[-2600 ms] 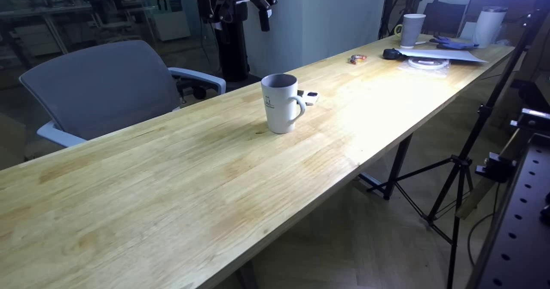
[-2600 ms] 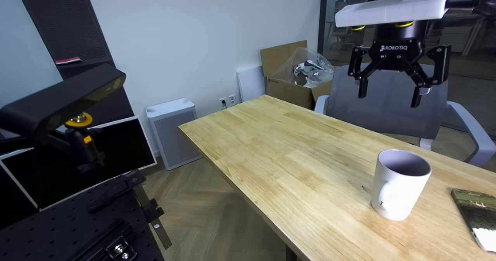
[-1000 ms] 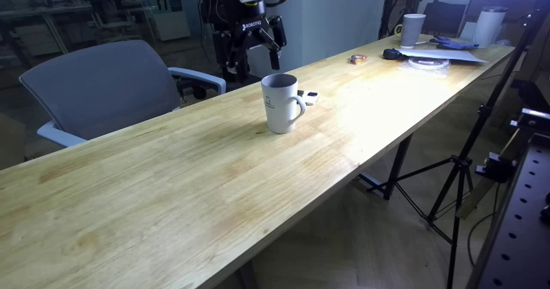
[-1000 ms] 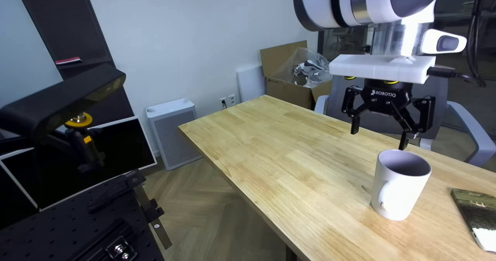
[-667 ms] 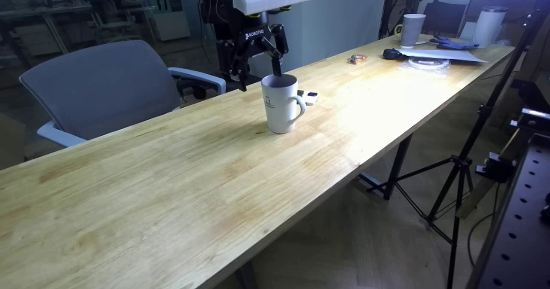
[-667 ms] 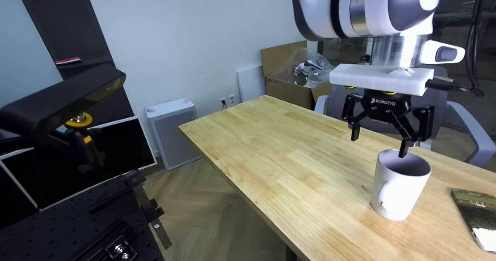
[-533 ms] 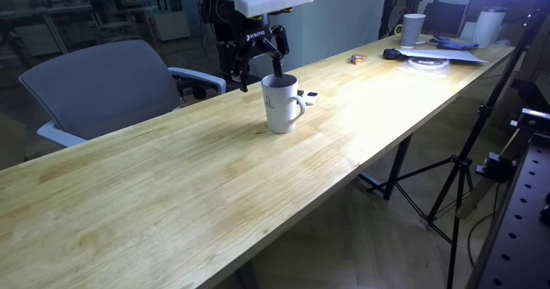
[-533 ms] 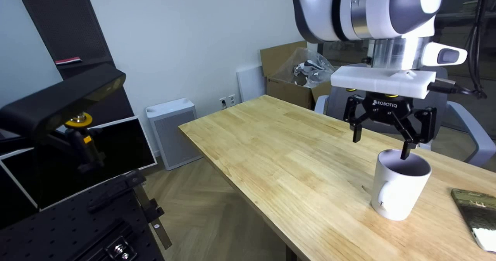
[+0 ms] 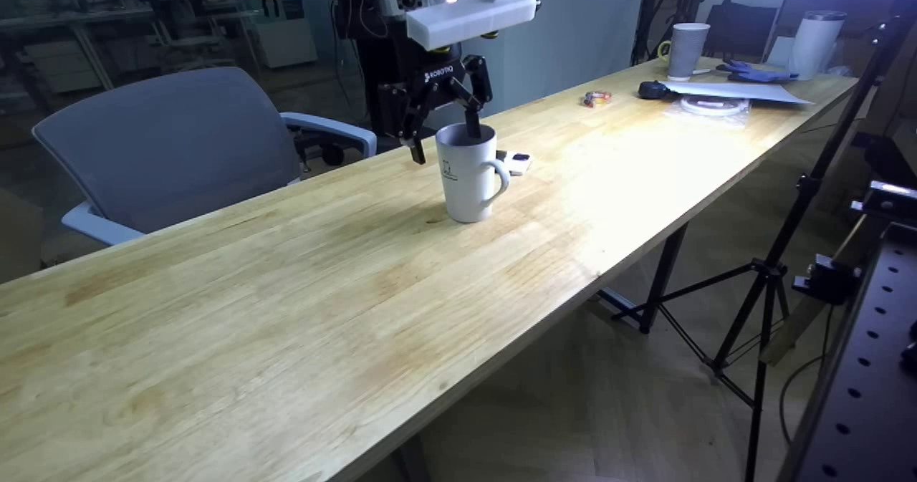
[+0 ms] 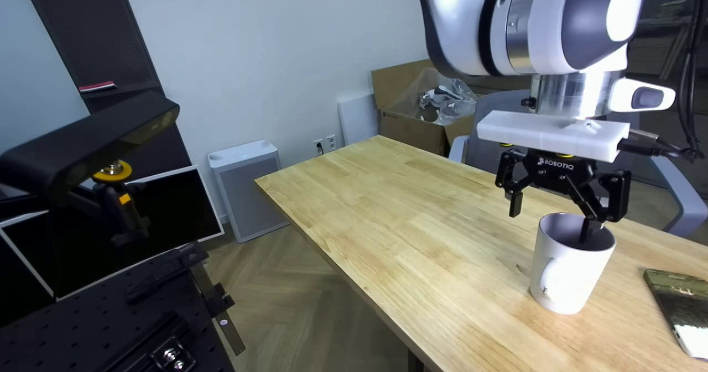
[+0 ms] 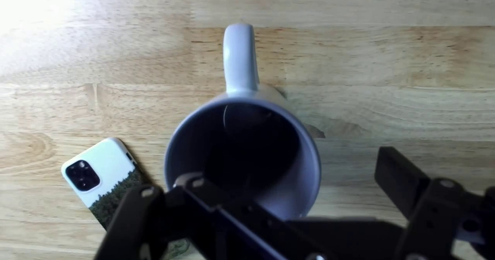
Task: Move the cup backwards
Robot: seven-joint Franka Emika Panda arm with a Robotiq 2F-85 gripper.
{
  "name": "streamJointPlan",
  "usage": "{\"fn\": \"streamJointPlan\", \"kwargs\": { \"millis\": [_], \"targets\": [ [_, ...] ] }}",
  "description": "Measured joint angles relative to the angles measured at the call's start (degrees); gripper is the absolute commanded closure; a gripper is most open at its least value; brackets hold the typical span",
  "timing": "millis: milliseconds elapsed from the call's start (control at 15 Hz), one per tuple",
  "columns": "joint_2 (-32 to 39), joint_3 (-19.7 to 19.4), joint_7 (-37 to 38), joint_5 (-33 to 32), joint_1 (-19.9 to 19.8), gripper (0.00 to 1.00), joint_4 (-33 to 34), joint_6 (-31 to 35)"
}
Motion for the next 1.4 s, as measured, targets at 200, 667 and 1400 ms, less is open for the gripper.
{"fn": "streamJointPlan", "kwargs": {
  "millis": [200, 667, 1400],
  "targets": [
    [0.8, -0.3, 0.0, -0.1, 0.0, 0.0, 0.0, 0.3],
    [2.2, -0.9, 0.0, -0.3, 0.1, 0.33, 0.0, 1.4],
    [2.6, -1.4, 0.0, -1.0, 0.2, 1.0, 0.0, 2.5]
  ]
}}
